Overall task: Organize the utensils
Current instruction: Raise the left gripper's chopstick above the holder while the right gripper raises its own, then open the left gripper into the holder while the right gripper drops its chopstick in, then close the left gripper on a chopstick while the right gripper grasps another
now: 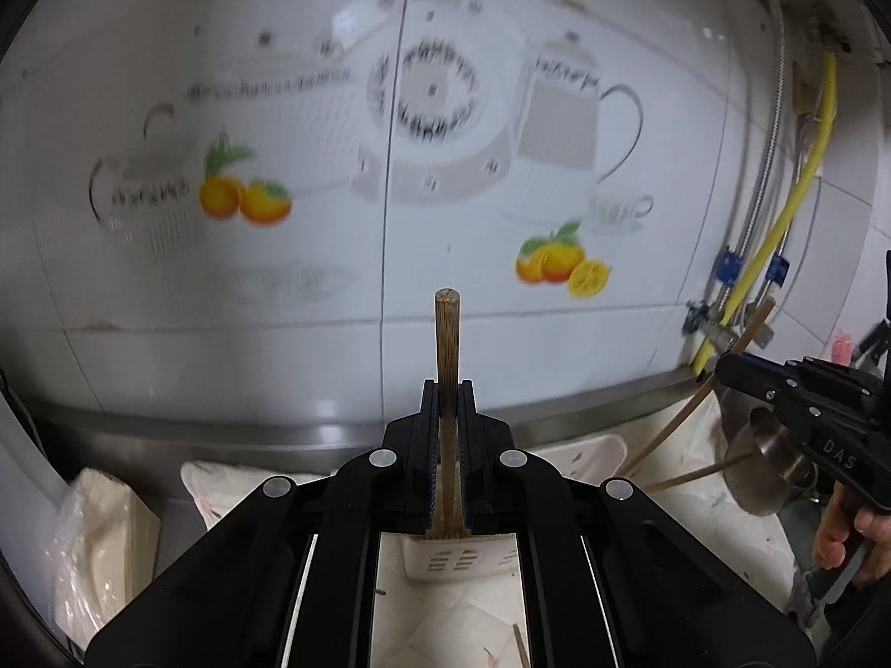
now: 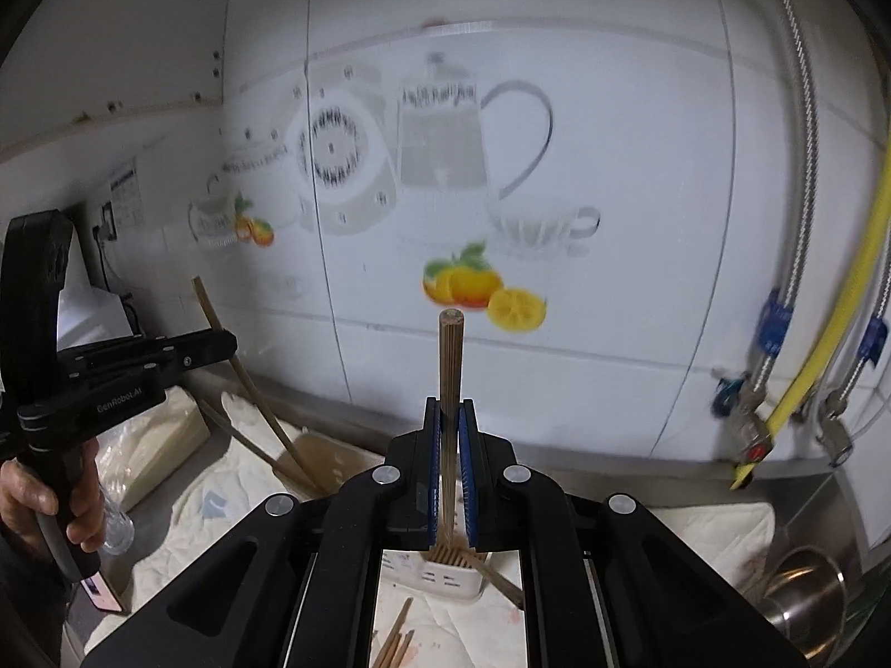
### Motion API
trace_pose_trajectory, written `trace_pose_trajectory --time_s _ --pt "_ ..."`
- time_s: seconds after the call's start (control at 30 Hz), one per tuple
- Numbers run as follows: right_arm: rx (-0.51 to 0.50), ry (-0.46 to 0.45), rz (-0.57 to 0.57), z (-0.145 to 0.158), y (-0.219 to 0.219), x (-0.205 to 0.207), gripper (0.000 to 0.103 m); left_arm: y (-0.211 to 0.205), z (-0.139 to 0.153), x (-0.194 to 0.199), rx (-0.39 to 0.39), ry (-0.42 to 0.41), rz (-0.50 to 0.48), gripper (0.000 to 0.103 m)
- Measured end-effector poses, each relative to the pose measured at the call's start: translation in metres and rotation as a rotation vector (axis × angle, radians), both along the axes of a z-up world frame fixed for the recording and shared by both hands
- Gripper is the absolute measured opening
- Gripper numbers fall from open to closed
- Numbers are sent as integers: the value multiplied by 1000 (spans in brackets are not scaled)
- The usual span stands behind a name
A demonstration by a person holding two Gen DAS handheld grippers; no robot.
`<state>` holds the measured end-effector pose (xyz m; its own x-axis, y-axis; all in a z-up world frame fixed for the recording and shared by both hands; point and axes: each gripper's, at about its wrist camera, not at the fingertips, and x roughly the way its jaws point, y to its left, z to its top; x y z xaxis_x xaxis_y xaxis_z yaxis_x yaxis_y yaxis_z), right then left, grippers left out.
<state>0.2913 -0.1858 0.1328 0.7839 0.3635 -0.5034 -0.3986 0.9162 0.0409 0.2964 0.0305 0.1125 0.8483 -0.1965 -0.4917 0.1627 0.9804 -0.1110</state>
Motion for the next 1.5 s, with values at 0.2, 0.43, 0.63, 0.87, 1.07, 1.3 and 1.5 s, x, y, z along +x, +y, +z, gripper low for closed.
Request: trace_pose_trajectory --time_s 0.2,0.43,0.63,0.87,1.07,1.3,1.5 --pt "-13 51 -14 -24 -1 10 7 3 -19 8 1 53 6 6" --pt "-17 66 -21 -30 -4 10 7 5 -27 10 9 79 19 7" --pt "-5 40 -35 -19 -10 4 16 8 -21 2 15 63 38 35" --pt "16 -10 -32 -3 -20 -31 27 11 -6 -26 23 12 48 47" --pt "9 -22 -3 -15 -21 -77 33 14 -9 -66 16 -14 53 56" --pt "0 82 19 -74 -20 -122 34 17 -39 -106 6 22 65 61" --pt "-57 182 25 -132 -13 -160 34 14 -72 -138 26 55 82 65"
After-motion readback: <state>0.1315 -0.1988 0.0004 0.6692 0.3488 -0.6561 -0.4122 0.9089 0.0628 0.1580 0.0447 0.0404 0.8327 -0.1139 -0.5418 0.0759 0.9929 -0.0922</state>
